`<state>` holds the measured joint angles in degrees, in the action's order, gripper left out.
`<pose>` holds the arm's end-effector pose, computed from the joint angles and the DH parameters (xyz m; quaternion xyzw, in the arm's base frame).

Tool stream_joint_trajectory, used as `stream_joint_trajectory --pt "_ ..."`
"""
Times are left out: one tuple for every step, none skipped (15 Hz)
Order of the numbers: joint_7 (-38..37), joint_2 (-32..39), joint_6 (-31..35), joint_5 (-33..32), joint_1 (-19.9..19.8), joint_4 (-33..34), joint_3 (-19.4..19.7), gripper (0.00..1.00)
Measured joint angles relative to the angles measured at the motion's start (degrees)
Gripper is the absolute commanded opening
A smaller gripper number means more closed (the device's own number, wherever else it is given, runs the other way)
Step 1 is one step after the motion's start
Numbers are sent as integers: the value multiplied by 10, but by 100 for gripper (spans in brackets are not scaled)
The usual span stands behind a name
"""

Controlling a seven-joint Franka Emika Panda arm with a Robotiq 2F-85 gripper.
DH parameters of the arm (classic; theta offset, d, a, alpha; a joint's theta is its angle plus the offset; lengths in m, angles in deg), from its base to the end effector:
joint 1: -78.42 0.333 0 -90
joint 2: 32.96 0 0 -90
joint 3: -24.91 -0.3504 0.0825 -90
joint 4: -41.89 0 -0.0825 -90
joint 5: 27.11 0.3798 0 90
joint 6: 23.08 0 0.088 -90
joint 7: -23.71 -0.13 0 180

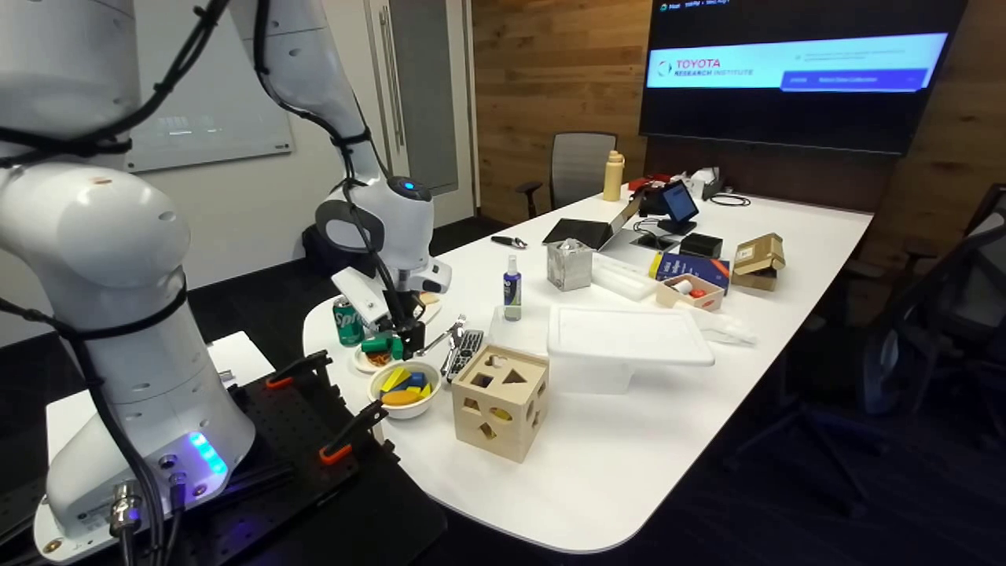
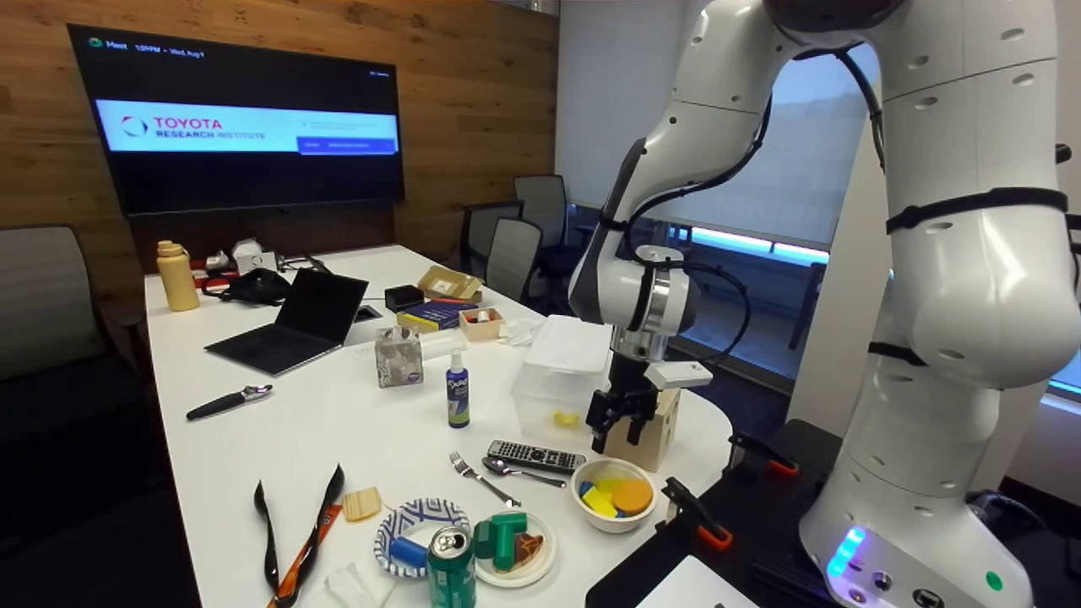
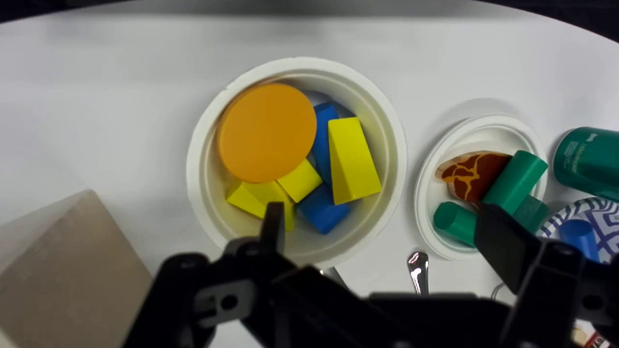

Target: Move some items in the white bowl into the transparent bowl

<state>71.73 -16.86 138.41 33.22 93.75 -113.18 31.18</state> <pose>0.3625 0.0163 0.1397 -0.9921 0.0152 0.0260 0.1216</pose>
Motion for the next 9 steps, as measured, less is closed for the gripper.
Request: stream_joint_trajectory --pt "27 9 10 22 -2 6 -7 100" --pt "55 19 19 45 -6 14 -16 100" --pt "85 29 25 74 -11 22 -25 100" --pt "117 38 30 109 -16 32 -35 100" --pt "152 46 34 147 -23 41 -45 100" --pt "190 54 38 190 -28 49 -54 100" --pt "227 62 41 233 -31 56 -61 100" --pt "261 68 42 273 -33 62 -66 100" --pt "292 75 42 312 -34 66 -69 100"
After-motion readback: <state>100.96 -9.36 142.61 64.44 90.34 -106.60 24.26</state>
